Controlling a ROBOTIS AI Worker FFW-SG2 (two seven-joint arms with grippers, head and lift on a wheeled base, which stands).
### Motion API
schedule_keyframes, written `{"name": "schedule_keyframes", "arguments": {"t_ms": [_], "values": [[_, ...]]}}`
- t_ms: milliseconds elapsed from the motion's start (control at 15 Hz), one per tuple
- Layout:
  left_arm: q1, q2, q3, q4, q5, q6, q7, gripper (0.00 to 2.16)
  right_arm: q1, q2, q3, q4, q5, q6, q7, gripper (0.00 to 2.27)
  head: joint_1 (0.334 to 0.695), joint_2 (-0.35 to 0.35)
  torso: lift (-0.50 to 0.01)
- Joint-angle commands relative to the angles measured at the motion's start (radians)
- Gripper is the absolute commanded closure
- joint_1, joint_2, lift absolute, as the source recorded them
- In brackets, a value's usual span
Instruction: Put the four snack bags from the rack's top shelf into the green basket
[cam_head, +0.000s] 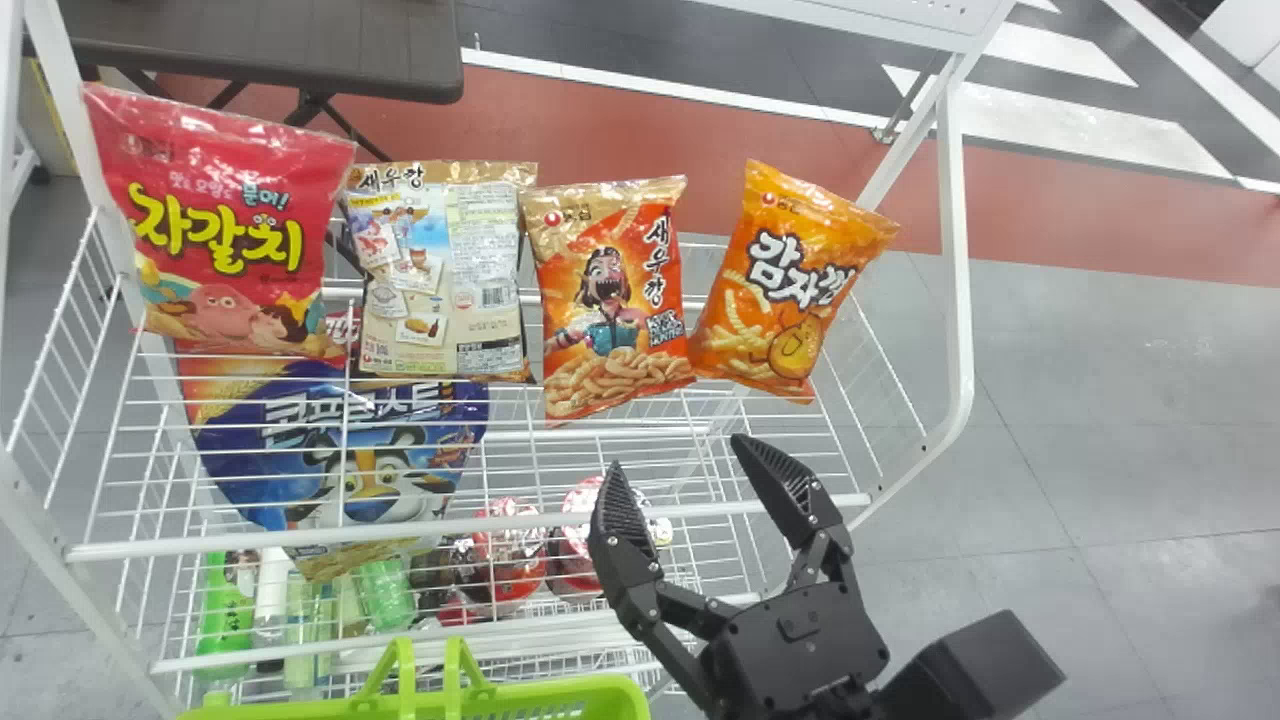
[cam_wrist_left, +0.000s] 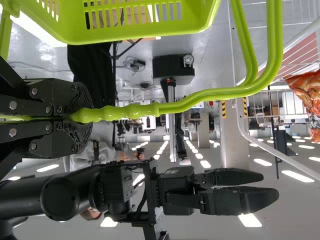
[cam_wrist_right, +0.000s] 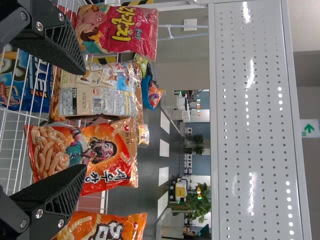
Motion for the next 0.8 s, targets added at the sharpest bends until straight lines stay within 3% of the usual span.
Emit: {"name": "schedule_keyframes", "arguments": {"t_ms": [0,733], "values": [[0.001,0.000,0.000,0.000,0.000,0.001,0.000,2.15,0.002,0.000,-0.001,0.000,0.000,-0.002,0.000,0.17,0.695,-0.350,0.000],[0.003,0.000,0.000,-0.002,0.000,0.001,0.000,2.15,0.004,0.000,-0.001,0.000,0.000,-0.002,-0.002,0.17,0.695,-0.350,0.000]]}}
